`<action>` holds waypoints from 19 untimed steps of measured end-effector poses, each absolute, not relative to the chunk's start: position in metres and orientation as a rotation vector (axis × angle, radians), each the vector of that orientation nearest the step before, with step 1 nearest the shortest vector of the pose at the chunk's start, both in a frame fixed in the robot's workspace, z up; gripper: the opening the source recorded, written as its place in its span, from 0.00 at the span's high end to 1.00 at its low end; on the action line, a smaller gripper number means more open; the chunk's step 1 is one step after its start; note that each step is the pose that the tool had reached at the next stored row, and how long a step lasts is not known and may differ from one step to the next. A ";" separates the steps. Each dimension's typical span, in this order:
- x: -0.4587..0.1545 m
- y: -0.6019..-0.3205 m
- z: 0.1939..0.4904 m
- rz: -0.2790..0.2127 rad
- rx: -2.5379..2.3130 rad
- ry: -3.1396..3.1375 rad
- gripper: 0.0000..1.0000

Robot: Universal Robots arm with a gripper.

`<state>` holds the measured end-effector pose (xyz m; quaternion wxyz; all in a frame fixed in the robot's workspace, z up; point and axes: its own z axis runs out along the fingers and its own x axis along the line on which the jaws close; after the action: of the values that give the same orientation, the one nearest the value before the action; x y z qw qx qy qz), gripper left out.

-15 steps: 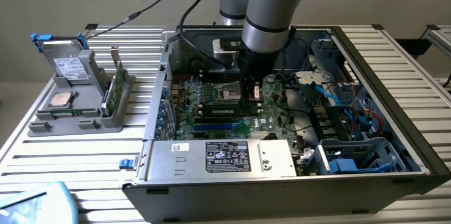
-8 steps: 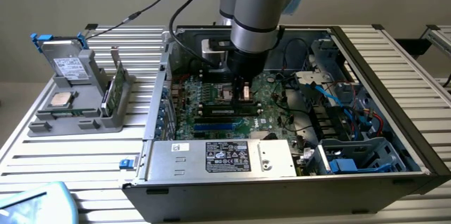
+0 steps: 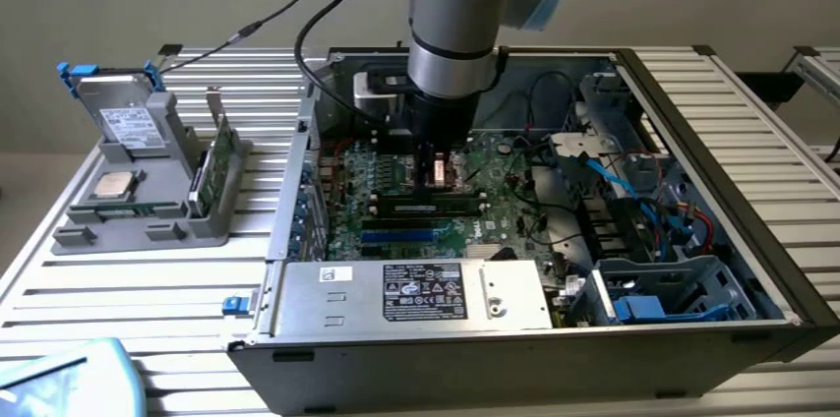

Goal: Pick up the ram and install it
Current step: 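Press down the ram until it locks into place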

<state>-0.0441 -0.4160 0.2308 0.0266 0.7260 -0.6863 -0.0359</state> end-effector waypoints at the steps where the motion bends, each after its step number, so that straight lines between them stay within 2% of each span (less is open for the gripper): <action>1: -0.045 -0.416 0.231 -0.111 2.243 -2.120 0.90; 9: -0.046 -0.416 0.222 -0.110 2.242 -2.120 0.90; 19: -0.035 -0.415 0.247 -0.115 2.240 -2.118 0.90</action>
<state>-0.0354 -0.4153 0.2467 0.0282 0.7259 -0.6862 -0.0373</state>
